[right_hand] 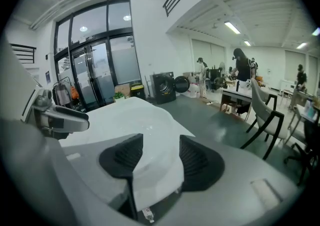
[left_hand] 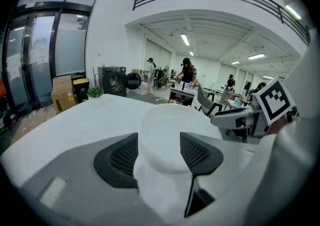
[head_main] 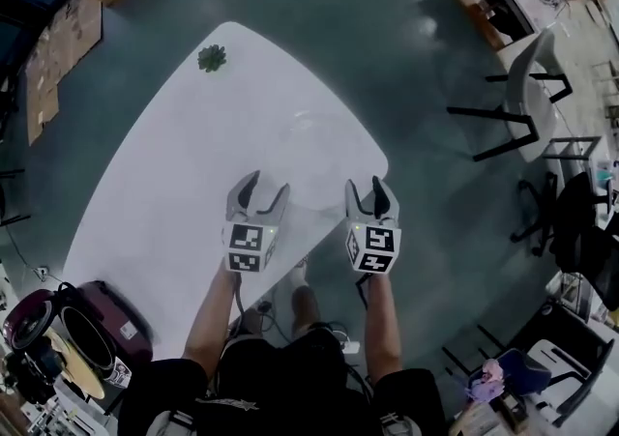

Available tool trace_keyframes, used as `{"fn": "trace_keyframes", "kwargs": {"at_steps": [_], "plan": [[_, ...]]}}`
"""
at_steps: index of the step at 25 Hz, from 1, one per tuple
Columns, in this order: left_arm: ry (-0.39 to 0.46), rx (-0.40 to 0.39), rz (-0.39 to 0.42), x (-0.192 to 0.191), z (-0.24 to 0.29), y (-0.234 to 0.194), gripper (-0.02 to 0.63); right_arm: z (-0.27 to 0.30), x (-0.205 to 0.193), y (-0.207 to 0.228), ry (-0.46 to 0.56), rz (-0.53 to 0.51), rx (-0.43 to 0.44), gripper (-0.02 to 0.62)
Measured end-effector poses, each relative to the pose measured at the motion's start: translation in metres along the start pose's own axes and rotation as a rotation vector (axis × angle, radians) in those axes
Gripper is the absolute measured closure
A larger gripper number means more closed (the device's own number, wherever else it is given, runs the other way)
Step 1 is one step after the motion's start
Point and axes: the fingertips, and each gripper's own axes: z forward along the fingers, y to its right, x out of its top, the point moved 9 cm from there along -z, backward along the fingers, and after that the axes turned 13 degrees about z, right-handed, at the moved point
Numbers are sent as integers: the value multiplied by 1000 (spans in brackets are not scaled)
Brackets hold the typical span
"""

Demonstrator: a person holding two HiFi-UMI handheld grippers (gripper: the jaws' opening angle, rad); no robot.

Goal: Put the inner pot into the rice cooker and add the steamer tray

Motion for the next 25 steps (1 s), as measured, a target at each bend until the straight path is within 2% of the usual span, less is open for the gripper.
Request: {"fn": "trace_keyframes", "kwargs": {"at_steps": [6, 15, 25], "plan": [[-42, 3, -9, -19, 27, 4, 344, 21, -11, 9, -29, -6, 21, 373], [-45, 18, -13, -24, 40, 2, 347, 29, -11, 10, -29, -2, 50, 373], [-29, 36, -16, -24, 40, 2, 387, 29, -11, 7, -22, -35, 41, 398]]}}
